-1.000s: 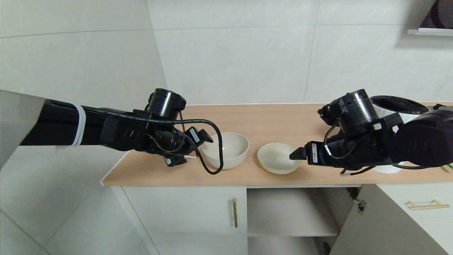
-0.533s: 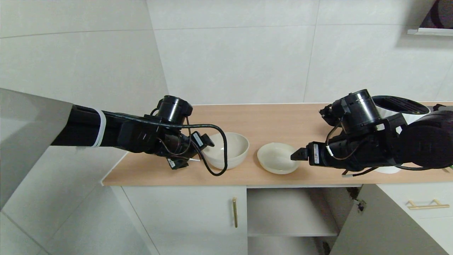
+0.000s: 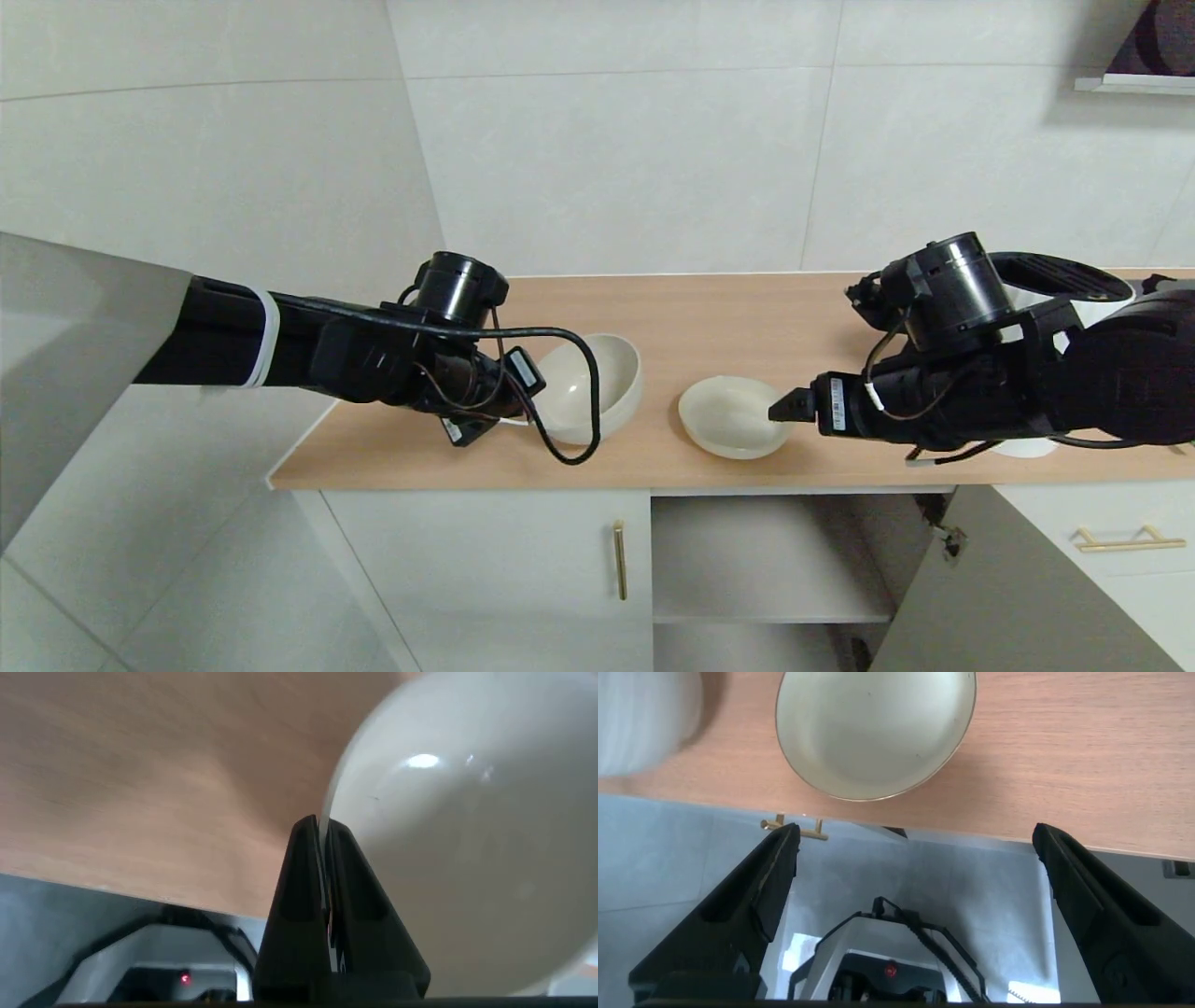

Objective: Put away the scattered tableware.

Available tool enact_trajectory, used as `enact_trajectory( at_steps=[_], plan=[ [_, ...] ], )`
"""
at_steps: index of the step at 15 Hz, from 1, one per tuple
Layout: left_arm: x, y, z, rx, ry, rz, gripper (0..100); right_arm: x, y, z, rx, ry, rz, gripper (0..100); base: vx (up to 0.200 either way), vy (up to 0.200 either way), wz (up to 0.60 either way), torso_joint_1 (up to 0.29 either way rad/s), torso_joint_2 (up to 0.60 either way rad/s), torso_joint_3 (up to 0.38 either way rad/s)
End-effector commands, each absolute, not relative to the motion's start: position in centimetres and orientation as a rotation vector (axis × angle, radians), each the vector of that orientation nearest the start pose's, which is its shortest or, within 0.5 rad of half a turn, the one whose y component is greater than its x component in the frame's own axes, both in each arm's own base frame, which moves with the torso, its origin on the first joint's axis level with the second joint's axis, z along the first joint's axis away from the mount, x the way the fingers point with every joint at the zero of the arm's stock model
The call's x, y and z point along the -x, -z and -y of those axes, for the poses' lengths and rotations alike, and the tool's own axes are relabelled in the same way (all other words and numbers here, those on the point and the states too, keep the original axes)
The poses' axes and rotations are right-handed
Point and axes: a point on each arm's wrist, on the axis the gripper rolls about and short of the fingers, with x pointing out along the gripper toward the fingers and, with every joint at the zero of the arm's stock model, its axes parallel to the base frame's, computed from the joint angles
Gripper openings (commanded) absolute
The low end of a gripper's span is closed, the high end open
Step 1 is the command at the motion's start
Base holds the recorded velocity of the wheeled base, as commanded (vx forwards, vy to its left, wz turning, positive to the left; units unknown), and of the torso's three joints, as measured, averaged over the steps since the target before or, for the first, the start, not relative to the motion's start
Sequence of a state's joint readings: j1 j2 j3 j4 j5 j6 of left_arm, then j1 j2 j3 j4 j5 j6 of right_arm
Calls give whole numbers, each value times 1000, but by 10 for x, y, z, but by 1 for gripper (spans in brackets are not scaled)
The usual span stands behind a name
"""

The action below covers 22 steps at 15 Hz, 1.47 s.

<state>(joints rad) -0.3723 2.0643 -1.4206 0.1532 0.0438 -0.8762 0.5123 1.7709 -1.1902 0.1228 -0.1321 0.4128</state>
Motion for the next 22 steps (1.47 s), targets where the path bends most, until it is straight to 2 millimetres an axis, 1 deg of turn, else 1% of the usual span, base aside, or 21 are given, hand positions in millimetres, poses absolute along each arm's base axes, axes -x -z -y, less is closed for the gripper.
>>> enact_trajectory(
  at_steps=[1,3,6,7,9,11,13,15,18,19,21,22],
  plan=[
    [-370,-151,144,663,-46,-847,0,-284,-196,-156,-170,-220,-727,100,0,0,0,0,0,0],
    [-369,-153,143,665,-42,-844,0,-285,-196,-157,-169,-220,-729,100,0,0,0,0,0,0],
    [-358,-165,140,679,-1,-849,0,-294,-182,-161,-148,-184,-753,100,0,0,0,0,0,0],
    [-351,-172,138,682,36,-852,0,-300,-175,-164,-133,-151,-751,100,0,0,0,0,0,0],
    [-338,-179,134,659,111,-873,0,-321,-162,-173,-97,-43,-691,100,0,0,0,0,0,0],
    [-330,-181,132,648,151,-889,0,-336,-153,-179,-80,16,-671,100,0,0,0,0,0,0],
    [-330,-182,132,644,154,-887,0,-343,-144,-182,-76,27,-681,100,0,0,0,0,0,0],
    [-331,-181,132,643,152,-889,0,-347,-140,-183,-80,31,-677,100,0,0,0,0,0,0],
    [-328,-184,131,644,157,-881,0,-350,-137,-182,-81,33,-680,100,0,0,0,0,0,0],
    [-328,-184,131,644,157,-881,0,-355,-135,-181,-85,44,-680,100,0,0,0,0,0,0],
    [-327,-184,131,644,156,-882,0,-358,-130,-180,-86,52,-688,100,0,0,0,0,0,0],
    [-328,-184,131,643,155,-884,0,-363,-126,-180,-97,59,-682,100,0,0,0,0,0,0]
  ],
)
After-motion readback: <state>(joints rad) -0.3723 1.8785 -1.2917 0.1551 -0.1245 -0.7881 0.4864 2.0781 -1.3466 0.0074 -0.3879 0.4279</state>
